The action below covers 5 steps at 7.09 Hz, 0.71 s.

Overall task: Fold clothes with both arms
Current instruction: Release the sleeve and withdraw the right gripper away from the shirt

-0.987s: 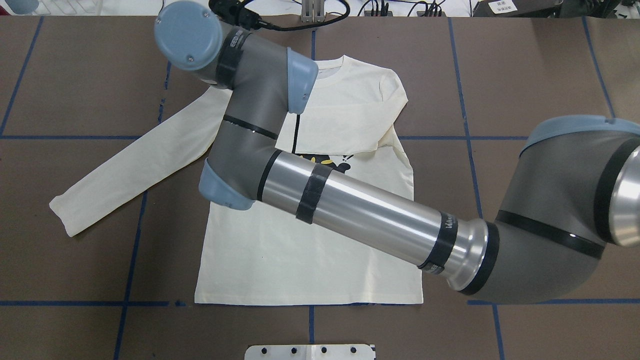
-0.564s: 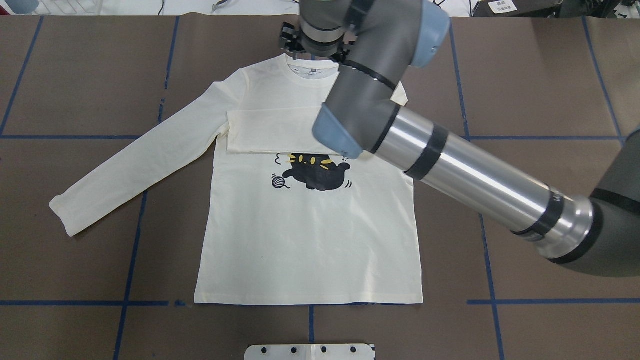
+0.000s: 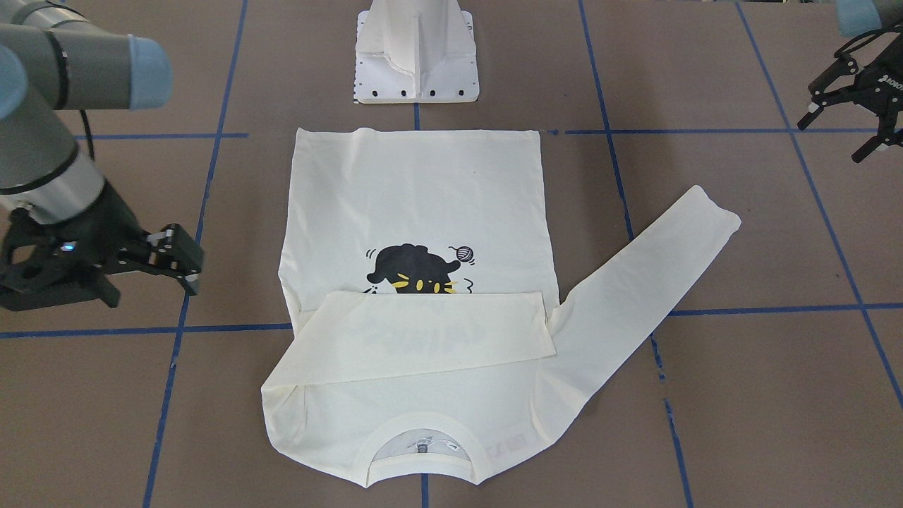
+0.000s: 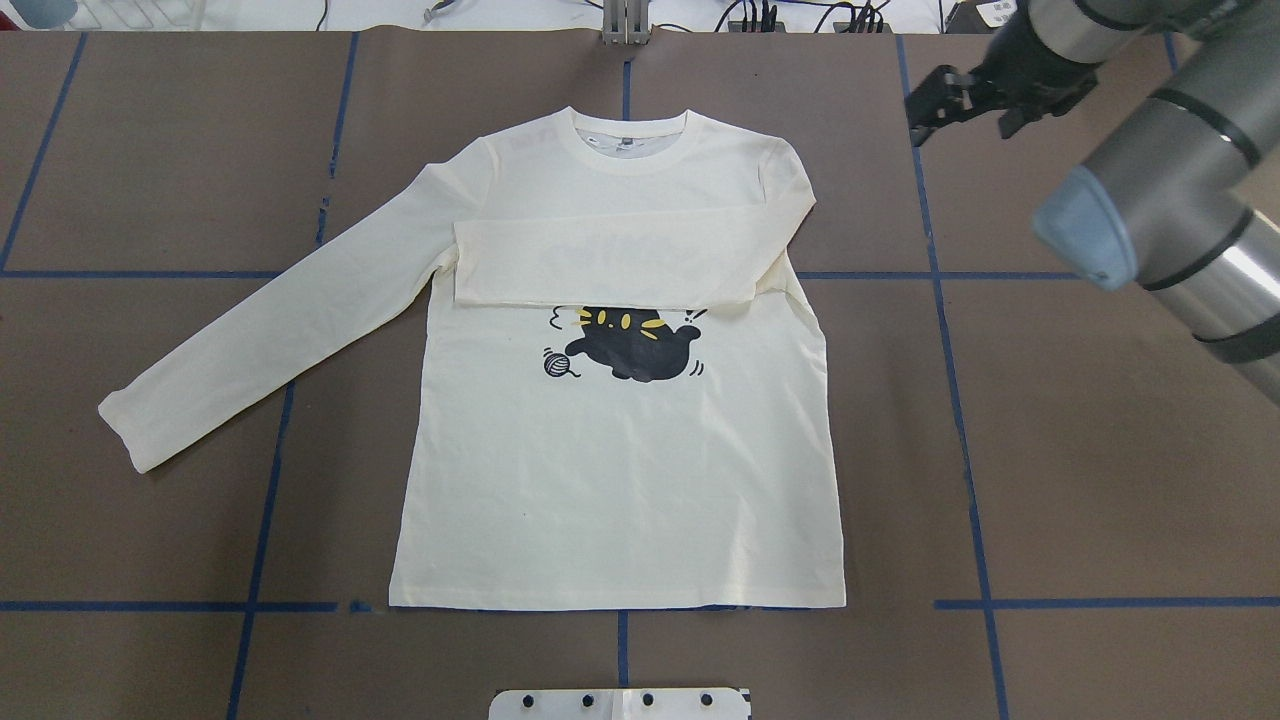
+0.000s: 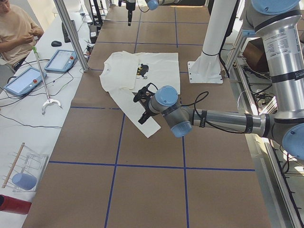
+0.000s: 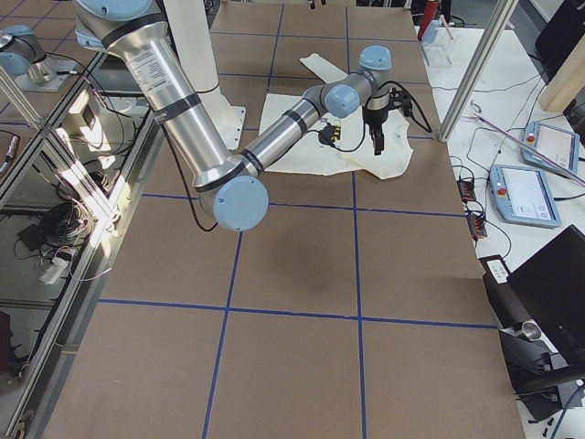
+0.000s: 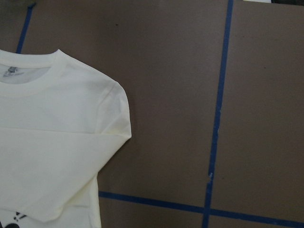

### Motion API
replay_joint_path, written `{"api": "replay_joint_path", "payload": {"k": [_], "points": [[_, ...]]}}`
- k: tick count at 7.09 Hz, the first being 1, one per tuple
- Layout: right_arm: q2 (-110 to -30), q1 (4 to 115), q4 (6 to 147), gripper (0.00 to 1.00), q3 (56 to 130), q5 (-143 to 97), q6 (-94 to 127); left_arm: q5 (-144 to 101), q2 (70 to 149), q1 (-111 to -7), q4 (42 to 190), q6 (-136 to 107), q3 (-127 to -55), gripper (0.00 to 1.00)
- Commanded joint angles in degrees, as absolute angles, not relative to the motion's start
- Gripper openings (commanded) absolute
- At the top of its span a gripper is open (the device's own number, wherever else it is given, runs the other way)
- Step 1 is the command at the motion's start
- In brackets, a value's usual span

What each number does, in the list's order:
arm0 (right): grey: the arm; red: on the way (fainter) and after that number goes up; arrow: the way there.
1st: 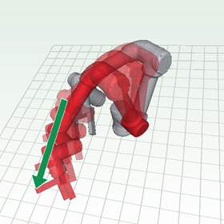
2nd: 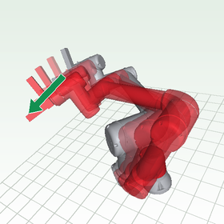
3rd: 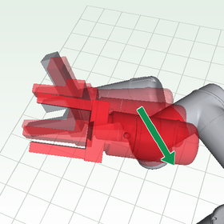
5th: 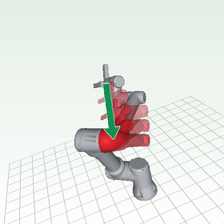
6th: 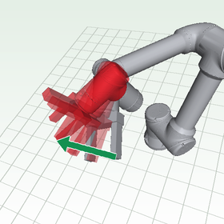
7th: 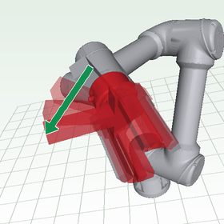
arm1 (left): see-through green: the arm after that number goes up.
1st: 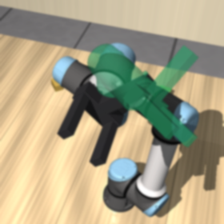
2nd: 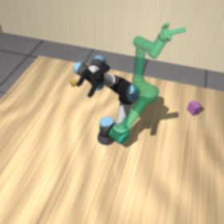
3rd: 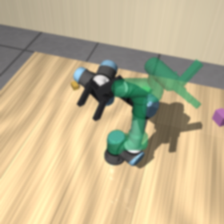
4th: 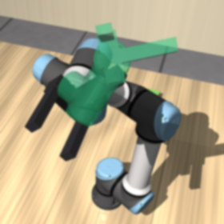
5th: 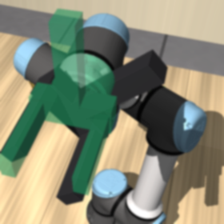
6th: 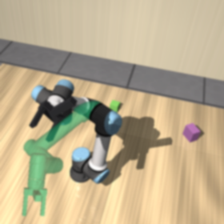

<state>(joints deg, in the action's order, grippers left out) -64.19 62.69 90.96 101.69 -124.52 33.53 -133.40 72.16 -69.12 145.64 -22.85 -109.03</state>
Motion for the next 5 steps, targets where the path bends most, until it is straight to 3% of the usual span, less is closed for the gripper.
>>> {"api": "replay_joint_path", "payload": {"k": [1,3,5], "points": [[-80.0,71.5,90.7,1.00,107.1,-130.3,14.6,-117.6,70.5,-53.3,148.6,-33.7,-109.0,1.00],[-90.7,78.1,90.0,1.00,111.5,-132.0,4.5,-106.1,69.6,-42.2,148.3,-36.4,-107.4,1.00],[-92.5,79.6,90.1,1.00,112.4,-133.2,3.3,-99.4,69.7,-35.5,148.3,-39.2,-104.4,1.00]]}}
